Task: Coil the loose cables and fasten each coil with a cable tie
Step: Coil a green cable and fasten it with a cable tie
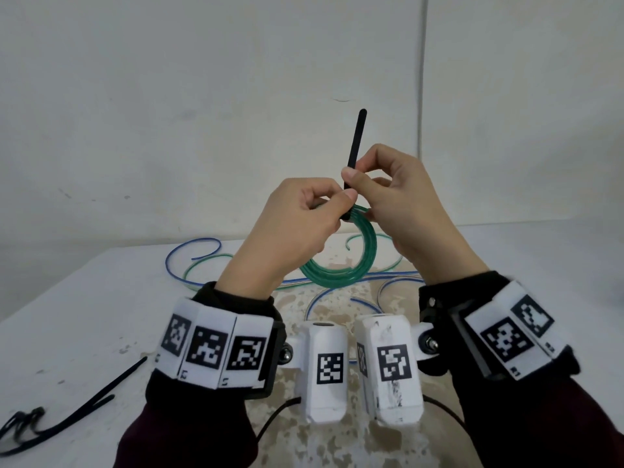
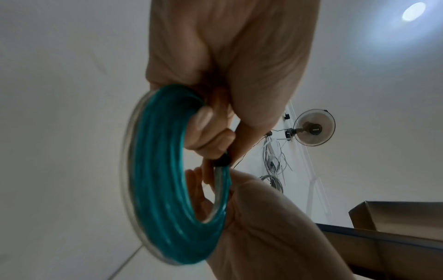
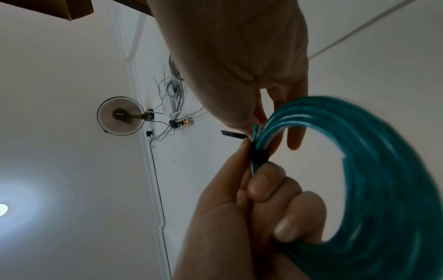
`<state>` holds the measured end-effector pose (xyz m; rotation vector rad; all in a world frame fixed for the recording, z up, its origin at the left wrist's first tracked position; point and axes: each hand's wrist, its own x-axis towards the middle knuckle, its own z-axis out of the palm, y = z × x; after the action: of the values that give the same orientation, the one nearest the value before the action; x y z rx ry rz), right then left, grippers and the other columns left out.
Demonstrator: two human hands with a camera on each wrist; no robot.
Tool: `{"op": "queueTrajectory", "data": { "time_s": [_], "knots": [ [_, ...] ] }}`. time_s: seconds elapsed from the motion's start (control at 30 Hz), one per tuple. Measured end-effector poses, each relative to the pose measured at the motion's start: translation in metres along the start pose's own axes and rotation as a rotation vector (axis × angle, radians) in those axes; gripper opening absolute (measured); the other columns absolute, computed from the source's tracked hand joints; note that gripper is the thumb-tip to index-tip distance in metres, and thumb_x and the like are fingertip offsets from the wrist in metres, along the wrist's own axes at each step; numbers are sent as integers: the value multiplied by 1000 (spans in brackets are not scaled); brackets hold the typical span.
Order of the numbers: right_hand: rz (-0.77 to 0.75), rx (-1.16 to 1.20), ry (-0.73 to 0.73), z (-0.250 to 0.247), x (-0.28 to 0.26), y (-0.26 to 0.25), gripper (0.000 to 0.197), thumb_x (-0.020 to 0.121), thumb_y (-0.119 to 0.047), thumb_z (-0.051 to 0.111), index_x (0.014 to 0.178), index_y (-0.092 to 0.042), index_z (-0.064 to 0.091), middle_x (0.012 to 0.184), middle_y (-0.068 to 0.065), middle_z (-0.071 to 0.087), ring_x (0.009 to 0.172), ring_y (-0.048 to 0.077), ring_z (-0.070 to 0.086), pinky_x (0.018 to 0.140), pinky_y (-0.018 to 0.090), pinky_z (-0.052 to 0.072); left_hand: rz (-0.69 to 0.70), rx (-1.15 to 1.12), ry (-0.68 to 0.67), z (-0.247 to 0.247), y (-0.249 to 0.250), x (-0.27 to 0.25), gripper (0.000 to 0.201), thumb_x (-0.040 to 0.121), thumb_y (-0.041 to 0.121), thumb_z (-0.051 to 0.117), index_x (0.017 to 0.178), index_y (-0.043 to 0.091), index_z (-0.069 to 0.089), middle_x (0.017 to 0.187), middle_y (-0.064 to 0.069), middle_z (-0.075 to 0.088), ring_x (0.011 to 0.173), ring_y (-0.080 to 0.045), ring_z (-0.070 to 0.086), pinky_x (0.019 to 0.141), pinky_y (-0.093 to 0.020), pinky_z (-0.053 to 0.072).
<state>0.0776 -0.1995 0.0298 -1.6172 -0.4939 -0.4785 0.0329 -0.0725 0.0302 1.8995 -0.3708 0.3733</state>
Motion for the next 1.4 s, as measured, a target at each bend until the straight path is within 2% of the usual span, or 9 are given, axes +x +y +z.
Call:
{"op": "queueTrajectory", "data": {
  "time_s": [0.23, 0.33, 0.53, 0.63, 0.77, 0.97, 1.07, 1.2, 1.4],
  "knots": [
    [19, -58, -129, -11, -2, -11, 23, 90, -17, 64, 70, -16, 53, 77, -2, 59, 65, 14, 58, 51, 22, 47, -67, -63, -89, -5, 7, -4, 31, 96, 22, 53, 82, -5, 62, 50, -4, 38, 41, -14, 24, 44, -23, 21],
    [46, -8, -207, -25, -4, -20, 18, 90, -18, 64, 74, -12, 57, 81, 6, 60, 65, 10, 60, 53, 22, 50, -46, -94, -168, -10, 9, -5, 27, 97, 23, 50, 86, 5, 68, 53, -3, 44, 40, -13, 34, 46, -25, 32],
    [63, 25, -189, -26, -3, -21, 13, 90, -19, 63, 81, -11, 61, 74, 1, 64, 62, 8, 60, 54, 21, 49, 13, -194, -242, -21, 1, -4, 18, 96, 12, 48, 102, 11, 65, 63, -3, 58, 51, -15, 52, 79, -43, 50],
    [42, 46, -200, -24, -2, -18, 10, 89, -15, 64, 80, -11, 60, 73, 2, 65, 63, 10, 61, 59, 24, 53, 17, -193, -186, -21, 0, -3, 16, 96, 8, 49, 98, 11, 64, 57, -1, 52, 43, -12, 40, 63, -35, 54],
    [-154, -64, -119, -18, -1, -17, 17, 87, -8, 66, 74, -15, 57, 68, -2, 62, 62, 13, 63, 63, 34, 56, -92, -233, -104, -12, -1, 1, 13, 98, 8, 48, 94, 9, 60, 53, 1, 41, 38, -8, 20, 37, -19, 28],
    [-418, -241, -176, -12, -8, -22, 13, 85, -8, 66, 75, -9, 58, 67, -4, 62, 67, 12, 63, 62, 28, 53, -196, -345, 24, -9, -8, 7, 14, 96, 6, 50, 86, 13, 58, 47, 1, 41, 34, -6, 17, 35, -16, 16],
    [-441, -248, -273, -7, -11, -21, 13, 86, -7, 66, 77, -3, 58, 70, 5, 65, 69, 13, 65, 68, 24, 54, -187, -369, 91, -9, -11, 8, 15, 94, 4, 51, 83, 13, 56, 54, -2, 40, 34, -6, 20, 35, -14, 16],
    [-386, -229, -160, -5, -7, -20, 11, 86, -14, 65, 78, -9, 58, 70, 0, 64, 69, 12, 63, 62, 23, 49, -130, -368, 49, -8, -9, 7, 24, 97, 4, 43, 82, 14, 58, 53, 0, 37, 38, -7, 19, 38, -16, 16],
    [-277, -213, -42, -5, -3, -16, 11, 85, -21, 64, 77, -16, 58, 73, -6, 63, 78, 16, 66, 73, 45, 55, -76, -354, -36, -13, -3, 4, 41, 97, 15, 47, 65, 26, 68, 53, 1, 35, 41, -8, 18, 40, -19, 17]
  ]
}}
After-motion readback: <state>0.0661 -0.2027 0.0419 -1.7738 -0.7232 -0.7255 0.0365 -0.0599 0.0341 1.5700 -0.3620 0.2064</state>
